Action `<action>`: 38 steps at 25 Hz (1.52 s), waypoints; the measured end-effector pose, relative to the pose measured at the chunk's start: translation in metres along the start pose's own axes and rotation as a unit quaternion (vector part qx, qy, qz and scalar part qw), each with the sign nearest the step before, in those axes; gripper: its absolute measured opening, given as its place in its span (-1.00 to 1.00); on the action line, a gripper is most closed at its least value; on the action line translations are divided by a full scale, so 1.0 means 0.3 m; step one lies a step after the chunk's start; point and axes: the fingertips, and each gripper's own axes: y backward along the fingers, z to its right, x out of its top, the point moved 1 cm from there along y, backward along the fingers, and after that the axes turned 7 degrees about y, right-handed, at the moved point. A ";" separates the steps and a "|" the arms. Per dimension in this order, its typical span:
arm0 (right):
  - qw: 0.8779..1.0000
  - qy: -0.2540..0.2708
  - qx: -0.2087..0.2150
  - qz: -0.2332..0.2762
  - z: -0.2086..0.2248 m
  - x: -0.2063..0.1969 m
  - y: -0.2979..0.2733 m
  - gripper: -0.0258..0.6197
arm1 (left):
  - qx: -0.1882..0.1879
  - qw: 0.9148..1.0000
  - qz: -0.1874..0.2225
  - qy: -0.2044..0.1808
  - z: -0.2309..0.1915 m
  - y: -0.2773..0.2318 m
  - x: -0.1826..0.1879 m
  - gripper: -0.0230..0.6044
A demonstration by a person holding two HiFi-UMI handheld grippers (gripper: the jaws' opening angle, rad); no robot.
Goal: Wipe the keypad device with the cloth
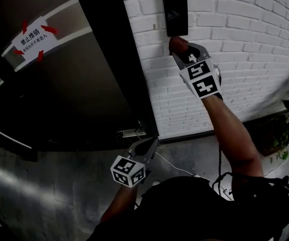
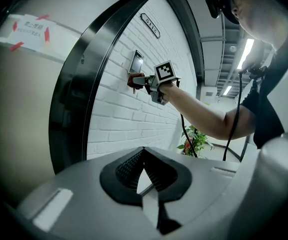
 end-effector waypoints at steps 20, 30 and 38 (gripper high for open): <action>0.972 -0.195 0.119 -0.052 -0.514 -0.386 0.537 -0.45 | -0.111 0.993 -0.042 -0.011 0.069 0.013 -0.050 -0.87; 0.966 -0.215 0.133 -0.050 -0.577 -0.456 0.803 -0.45 | -0.100 0.995 -0.014 -0.019 0.261 -0.018 -0.049 -0.87; 0.962 -0.208 0.177 -0.024 -0.520 -0.515 1.015 -0.45 | -0.049 0.999 0.004 -0.002 0.473 -0.034 -0.137 -0.87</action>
